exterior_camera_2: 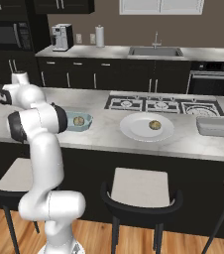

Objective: Place two dumplings into each of the tupperware containers and then place the containers in the fridge.

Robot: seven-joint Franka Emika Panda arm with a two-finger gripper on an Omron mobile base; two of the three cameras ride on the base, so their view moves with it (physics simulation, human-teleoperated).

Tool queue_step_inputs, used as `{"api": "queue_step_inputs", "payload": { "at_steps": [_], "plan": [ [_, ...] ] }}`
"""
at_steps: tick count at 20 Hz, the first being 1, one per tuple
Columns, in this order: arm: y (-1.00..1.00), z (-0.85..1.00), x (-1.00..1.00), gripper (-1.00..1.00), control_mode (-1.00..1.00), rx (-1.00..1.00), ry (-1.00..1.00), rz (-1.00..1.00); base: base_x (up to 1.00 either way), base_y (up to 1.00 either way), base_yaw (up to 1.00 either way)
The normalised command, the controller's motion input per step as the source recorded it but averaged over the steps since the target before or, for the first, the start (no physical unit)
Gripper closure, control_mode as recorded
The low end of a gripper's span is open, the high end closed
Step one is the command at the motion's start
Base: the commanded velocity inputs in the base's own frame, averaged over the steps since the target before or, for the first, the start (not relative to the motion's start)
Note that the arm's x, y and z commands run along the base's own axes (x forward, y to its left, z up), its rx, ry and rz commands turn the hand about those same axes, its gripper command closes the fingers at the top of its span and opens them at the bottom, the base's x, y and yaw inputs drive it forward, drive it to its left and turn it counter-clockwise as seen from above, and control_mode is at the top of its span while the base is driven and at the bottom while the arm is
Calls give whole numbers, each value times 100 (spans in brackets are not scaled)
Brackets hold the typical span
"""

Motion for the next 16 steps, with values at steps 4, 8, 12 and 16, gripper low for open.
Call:
{"api": "queue_step_inputs", "payload": {
  "at_steps": [4, 8, 12, 16],
  "plan": [
    [0, -15, -6, -100, -100, -1, 0, -9, 0, 0, 0],
    [2, -37, 0, -100, -100, -4, 4, -10, 0, 0, 0],
    [9, -47, 2, -100, -100, -6, 7, -10, 0, 0, 0],
    [20, -41, 0, 100, -100, -7, 9, -13, 0, 0, 0]
  ]
}}
